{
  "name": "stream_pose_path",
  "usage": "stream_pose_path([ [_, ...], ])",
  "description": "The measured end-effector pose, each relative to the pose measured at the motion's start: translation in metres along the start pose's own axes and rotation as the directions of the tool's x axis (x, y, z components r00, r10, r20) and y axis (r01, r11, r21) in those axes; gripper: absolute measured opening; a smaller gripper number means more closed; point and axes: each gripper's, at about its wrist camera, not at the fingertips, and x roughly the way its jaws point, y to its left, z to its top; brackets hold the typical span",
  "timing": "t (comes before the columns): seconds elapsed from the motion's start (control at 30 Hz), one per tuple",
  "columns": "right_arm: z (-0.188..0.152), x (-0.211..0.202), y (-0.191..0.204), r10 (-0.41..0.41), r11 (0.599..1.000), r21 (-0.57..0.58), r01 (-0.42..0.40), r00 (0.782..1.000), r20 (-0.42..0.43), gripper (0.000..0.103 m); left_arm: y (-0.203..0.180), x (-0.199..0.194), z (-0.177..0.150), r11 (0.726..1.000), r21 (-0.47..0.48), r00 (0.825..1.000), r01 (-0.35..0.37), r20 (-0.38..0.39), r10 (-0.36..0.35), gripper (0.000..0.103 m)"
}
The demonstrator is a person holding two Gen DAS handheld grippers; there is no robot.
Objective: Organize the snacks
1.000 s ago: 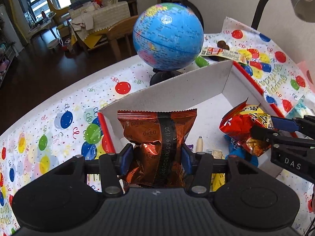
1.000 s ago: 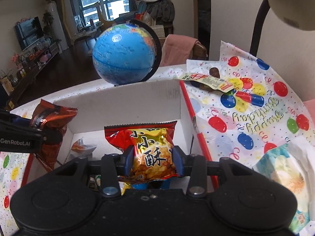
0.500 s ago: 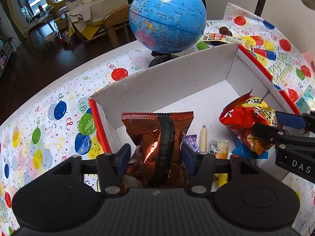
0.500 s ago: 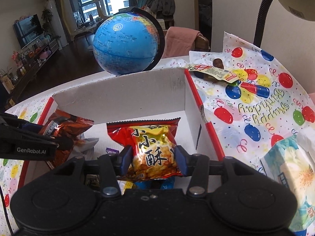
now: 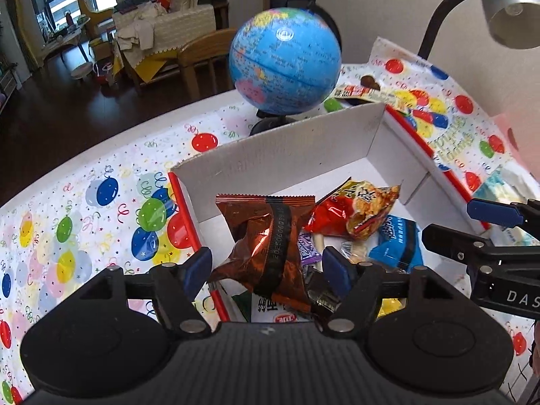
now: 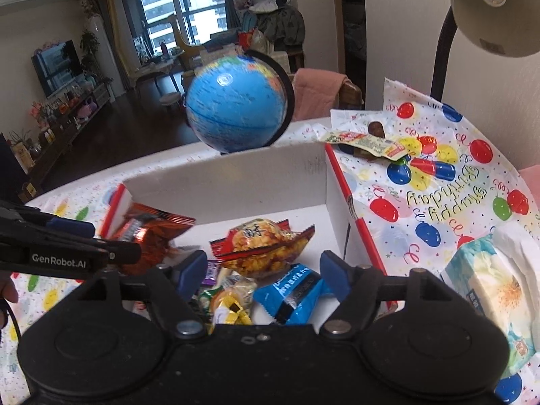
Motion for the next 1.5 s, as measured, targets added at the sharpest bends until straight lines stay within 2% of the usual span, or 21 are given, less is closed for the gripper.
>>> stream_pose_path([
  [0.17, -0.003, -0.020, 0.009, 0.016, 1.000, -0.004, -0.016, 0.999, 0.035, 0.080, 0.002, -0.023, -0.009, 0.999, 0.003, 0.999, 0.039, 0.030, -0.039, 0.075],
  [0.47, -0.009, -0.060, 0.030, 0.049, 0.999, -0.006, -0.049, 0.994, 0.096, 0.085, 0.013, -0.071, -0.029, 0.998, -0.022, 0.993, 0.061, 0.107, -0.058, 0.075],
  [0.57, -0.012, -0.073, 0.036, 0.063, 0.998, 0.006, -0.064, 0.991, 0.118, 0.095, 0.020, -0.086, -0.037, 0.997, -0.037, 0.989, 0.074, 0.127, -0.069, 0.076],
  [0.63, -0.016, -0.083, 0.040, 0.066, 0.998, 0.012, -0.068, 0.988, 0.139, 0.097, 0.025, -0.095, -0.044, 0.996, -0.045, 0.987, 0.083, 0.140, -0.076, 0.079],
  [0.83, -0.029, -0.102, 0.054, 0.057, 0.998, 0.018, -0.061, 0.984, 0.169, 0.098, 0.040, -0.124, -0.064, 0.995, -0.061, 0.979, 0.075, 0.193, -0.062, 0.082],
  [0.9, -0.034, -0.108, 0.060, 0.053, 0.998, 0.015, -0.056, 0.983, 0.175, 0.103, 0.045, -0.131, -0.070, 0.995, -0.071, 0.977, 0.073, 0.205, -0.057, 0.086],
  [1.1, -0.044, -0.125, 0.077, 0.053, 0.998, 0.019, -0.058, 0.977, 0.205, 0.103, 0.054, -0.150, -0.091, 0.992, -0.098, 0.972, 0.076, 0.228, -0.052, 0.088],
  [1.23, -0.051, -0.138, 0.086, 0.045, 0.999, 0.018, -0.051, 0.971, 0.236, 0.103, 0.056, -0.160, -0.102, 0.990, -0.104, 0.969, 0.090, 0.241, -0.063, 0.099],
  [1.5, -0.060, -0.155, 0.094, 0.039, 0.999, 0.004, -0.042, 0.965, 0.260, 0.103, 0.050, -0.173, -0.117, 0.991, -0.098, 0.966, 0.094, 0.251, -0.066, 0.099],
])
